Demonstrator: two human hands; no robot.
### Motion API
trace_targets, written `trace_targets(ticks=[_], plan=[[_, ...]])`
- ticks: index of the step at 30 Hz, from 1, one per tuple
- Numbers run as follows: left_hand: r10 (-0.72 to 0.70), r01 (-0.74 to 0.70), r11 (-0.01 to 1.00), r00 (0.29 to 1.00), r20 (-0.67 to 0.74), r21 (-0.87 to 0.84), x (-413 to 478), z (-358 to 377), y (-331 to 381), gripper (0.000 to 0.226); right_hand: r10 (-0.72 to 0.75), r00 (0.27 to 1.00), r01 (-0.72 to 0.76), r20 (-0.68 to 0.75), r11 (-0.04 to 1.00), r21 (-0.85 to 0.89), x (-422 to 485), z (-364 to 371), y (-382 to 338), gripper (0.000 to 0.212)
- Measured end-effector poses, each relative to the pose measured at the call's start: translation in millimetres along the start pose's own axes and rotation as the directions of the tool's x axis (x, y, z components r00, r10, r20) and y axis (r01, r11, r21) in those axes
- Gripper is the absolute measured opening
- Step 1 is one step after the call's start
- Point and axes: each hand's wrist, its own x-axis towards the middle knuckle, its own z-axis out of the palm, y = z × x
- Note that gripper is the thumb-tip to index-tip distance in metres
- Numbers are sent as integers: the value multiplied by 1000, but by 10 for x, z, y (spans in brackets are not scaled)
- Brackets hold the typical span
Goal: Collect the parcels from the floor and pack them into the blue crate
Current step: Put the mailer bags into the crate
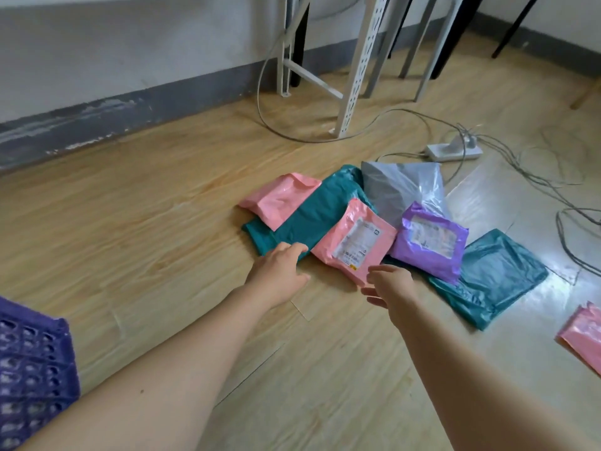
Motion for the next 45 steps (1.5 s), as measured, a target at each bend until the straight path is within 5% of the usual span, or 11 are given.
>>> trace_targets(ticks=[9, 13, 18, 24, 33, 36, 45], plan=[[0, -1, 1000, 996, 90, 12, 512, 448, 10, 53, 184, 983, -185, 16, 973, 139, 655, 94, 244, 48], [12, -12, 1000, 994, 105, 1, 641, 536, -15, 54, 219, 973, -230, 70, 934, 275, 808, 151, 277, 39], [-6, 8, 1000, 994, 111, -20, 738, 573, -88, 55, 259, 951, -309, 170, 763, 568, 981, 225, 300, 36], [-28, 32, 999, 995, 98, -42, 783, 572, -204, 55, 290, 934, -347, 209, 594, 725, 1147, 335, 346, 45], [-41, 47, 996, 995, 88, -73, 710, 494, -271, 50, 414, 888, -458, 200, 768, 446, 919, 410, 311, 11], [-43, 48, 996, 997, 66, -74, 636, 415, -278, 51, 388, 902, -431, 188, 834, 346, 822, 381, 284, 17], [4, -5, 1000, 998, -66, -21, 168, -40, -112, 56, 113, 977, -99, 179, 991, -88, 156, 106, -217, 14]])
